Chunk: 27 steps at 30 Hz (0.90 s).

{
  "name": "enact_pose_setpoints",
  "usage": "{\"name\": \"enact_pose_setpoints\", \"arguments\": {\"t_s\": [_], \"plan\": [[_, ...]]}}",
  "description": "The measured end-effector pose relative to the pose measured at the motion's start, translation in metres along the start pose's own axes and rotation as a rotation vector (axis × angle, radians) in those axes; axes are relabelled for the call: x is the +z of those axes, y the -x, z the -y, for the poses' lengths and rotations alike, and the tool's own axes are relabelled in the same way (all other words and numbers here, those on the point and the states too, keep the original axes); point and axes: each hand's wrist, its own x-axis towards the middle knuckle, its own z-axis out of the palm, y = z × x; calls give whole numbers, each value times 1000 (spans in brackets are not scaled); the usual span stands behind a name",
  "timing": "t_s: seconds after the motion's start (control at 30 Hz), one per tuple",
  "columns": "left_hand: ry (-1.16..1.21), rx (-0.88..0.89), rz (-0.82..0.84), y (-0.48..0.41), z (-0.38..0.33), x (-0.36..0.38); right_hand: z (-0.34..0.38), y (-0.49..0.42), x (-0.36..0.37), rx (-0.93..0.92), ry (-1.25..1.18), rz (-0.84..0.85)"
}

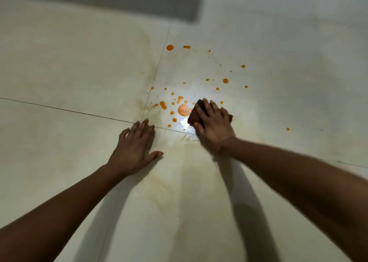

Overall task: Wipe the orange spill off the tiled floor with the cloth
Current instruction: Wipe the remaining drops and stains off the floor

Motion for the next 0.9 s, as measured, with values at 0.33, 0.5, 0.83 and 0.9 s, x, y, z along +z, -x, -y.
{"name": "enact_pose_setpoints", "arguments": {"t_s": [0.33,0.5,0.83,0.9], "plan": [[114,-196,-154,3,69,30,24,5,10,167,-10,-37],[111,-206,-171,5,70,31,98,60,30,-227,2,137],[104,-175,-37,-5,73,19,49,-8,-9,65,84,240],[87,-155,-88,-9,76,21,79,-6,9,-12,55,165]]}}
